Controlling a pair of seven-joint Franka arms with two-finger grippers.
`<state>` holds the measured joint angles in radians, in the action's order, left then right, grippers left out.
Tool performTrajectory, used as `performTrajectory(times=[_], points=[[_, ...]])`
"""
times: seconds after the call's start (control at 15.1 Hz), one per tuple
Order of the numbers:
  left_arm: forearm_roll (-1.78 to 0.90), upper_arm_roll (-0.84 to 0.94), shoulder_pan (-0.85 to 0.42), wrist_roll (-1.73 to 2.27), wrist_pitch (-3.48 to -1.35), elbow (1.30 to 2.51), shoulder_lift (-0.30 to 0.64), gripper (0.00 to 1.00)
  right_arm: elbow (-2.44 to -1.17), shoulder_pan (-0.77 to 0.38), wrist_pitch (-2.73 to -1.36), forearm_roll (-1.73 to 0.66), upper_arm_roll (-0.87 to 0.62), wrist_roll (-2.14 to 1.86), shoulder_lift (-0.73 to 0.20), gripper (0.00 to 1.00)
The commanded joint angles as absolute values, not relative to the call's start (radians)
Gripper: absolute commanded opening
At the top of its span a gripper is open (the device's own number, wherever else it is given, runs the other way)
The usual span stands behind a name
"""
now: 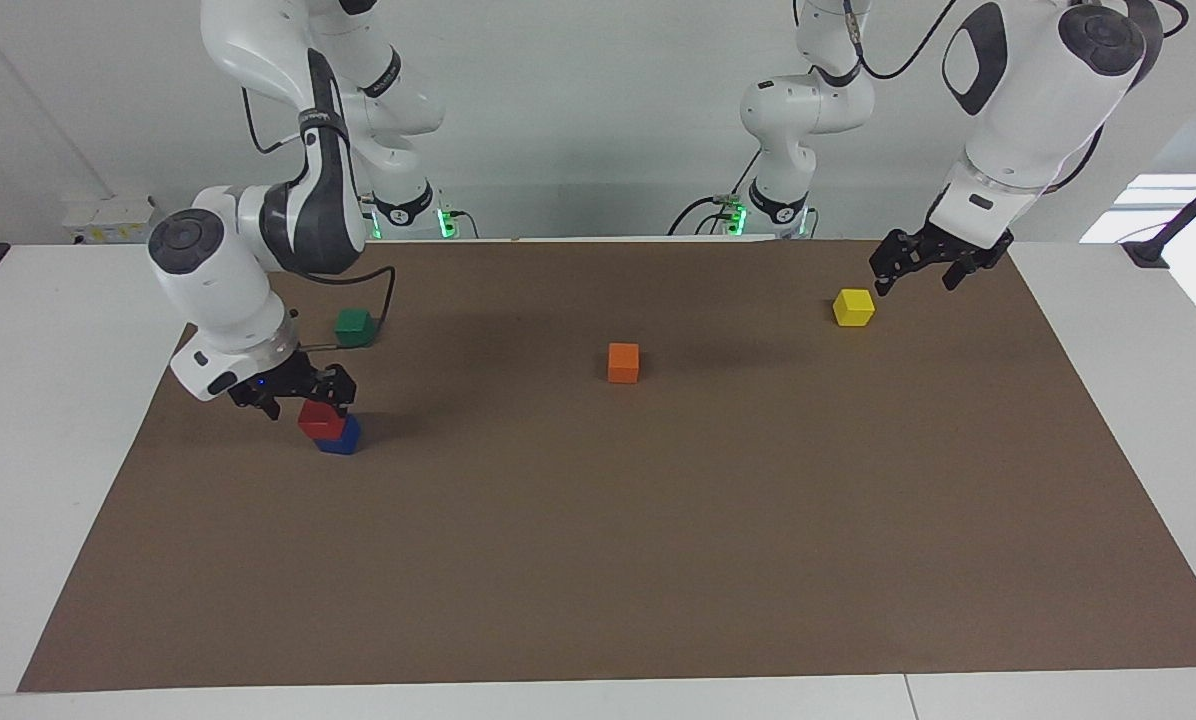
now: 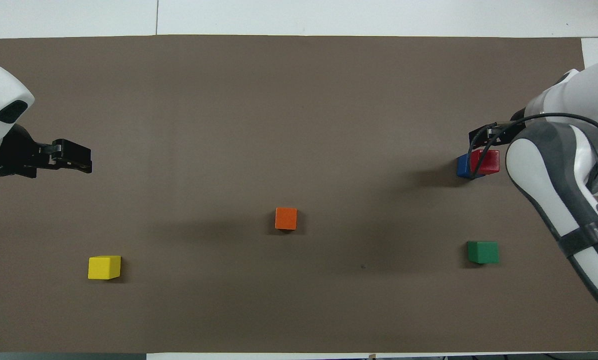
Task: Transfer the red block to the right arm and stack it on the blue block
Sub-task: 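Open the right gripper and lift it away from the stack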
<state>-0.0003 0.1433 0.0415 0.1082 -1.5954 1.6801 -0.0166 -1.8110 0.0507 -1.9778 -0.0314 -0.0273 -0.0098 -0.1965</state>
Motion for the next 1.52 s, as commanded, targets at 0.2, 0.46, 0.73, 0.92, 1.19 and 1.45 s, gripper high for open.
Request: performTrajectory(times=[0.2,0.46,0.73,0.92,1.19,1.45], points=[[-0.014,0.143,0.046,0.1,-1.582,1.683,-0.031,1.0,-1.657,0.072,-1.742,-0.087,-0.023,0.005,-0.16,1.0],[-0.014,0.141,0.048,0.1,-1.582,1.683,-0.031,1.0,-1.571,0.072,-1.602,-0.068,-0.021,0.038,-0.12,1.0],[-0.014,0.143,0.048,0.1,-1.582,1.683,-0.031,1.0,-1.459,0.098,-1.488,-0.06,-0.021,0.026,-0.127,1.0],[-0.014,0.143,0.048,0.1,-1.582,1.683,-0.031,1.0,-1.456,0.1,-1.493,-0.026,-0.023,0.017,-0.129,1.0],[-0.014,0.143,0.048,0.1,-1.582,1.683,-0.031,1.0,-1.456,0.103,-1.494,-0.028,-0.023,0.017,-0.149,0.99],[-0.014,0.143,0.048,0.1,-1.582,1.683,-0.031,1.0,-1.491,0.098,-1.485,-0.028,-0.023,0.025,-0.124,1.0]])
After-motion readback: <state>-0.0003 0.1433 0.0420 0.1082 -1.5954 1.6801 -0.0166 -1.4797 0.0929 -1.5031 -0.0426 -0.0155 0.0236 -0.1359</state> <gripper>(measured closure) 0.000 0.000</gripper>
